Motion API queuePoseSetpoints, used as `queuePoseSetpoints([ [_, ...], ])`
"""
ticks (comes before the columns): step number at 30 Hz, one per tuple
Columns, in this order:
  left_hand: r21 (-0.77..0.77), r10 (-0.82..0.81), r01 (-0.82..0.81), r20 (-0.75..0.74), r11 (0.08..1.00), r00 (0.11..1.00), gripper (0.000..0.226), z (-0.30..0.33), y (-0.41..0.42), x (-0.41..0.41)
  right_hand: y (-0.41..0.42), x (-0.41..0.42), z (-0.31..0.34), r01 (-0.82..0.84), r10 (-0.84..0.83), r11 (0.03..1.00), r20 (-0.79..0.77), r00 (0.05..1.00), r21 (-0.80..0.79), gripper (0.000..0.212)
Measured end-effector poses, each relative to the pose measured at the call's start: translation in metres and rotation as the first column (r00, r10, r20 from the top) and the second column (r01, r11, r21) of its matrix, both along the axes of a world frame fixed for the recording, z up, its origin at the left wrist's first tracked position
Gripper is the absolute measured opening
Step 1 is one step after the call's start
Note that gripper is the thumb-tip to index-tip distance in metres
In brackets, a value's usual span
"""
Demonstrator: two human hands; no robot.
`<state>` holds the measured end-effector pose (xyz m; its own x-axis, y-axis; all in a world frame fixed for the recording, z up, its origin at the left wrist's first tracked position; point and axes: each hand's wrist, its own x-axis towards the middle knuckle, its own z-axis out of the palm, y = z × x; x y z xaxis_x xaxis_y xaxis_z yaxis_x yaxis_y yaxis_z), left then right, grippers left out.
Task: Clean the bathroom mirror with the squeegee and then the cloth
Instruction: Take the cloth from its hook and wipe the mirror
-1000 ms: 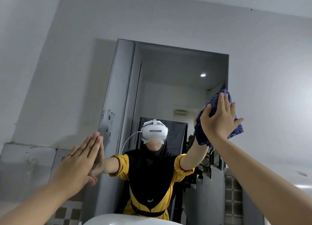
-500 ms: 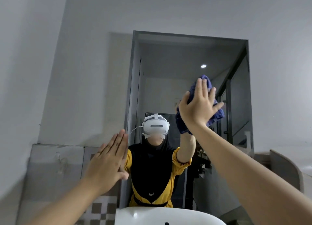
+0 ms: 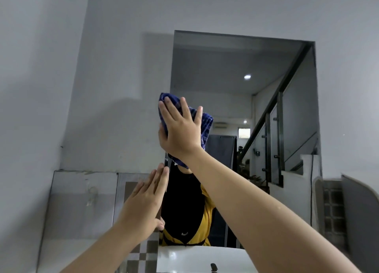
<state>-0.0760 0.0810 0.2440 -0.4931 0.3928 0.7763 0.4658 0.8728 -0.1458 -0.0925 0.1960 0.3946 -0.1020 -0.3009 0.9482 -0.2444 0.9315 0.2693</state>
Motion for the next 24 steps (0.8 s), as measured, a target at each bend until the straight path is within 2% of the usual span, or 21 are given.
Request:
queuePoseSetpoints([
  [2,-0.005,-0.019,0.019,-0.043,1.0,0.999,0.147,-0.001,-0.001,-0.002,0.008,0.001,-0.002,0.014,-0.016,0.991,0.013,1.0,0.133,0.055],
  [6,-0.008,-0.006,0.006,-0.024,1.0,1.0,0.149,-0.004,-0.003,-0.006,0.037,0.003,-0.008,0.021,-0.027,0.939,0.012,1.0,0.344,0.053],
  [11,-0.004,0.032,-0.031,0.034,0.999,0.999,0.149,-0.005,-0.006,-0.01,0.081,0.009,-0.011,0.042,-0.04,0.92,-0.014,0.999,0.39,0.052],
  [18,0.057,0.015,-0.017,0.025,0.998,1.0,0.137,-0.007,-0.002,-0.01,0.156,0.02,-0.013,0.091,-0.081,0.955,-0.047,0.996,0.283,0.054],
  [24,0.067,0.081,-0.085,0.058,0.994,0.995,0.14,0.004,0.008,0.004,0.235,0.032,-0.022,0.194,-0.194,0.981,-0.026,0.981,-0.011,0.054],
])
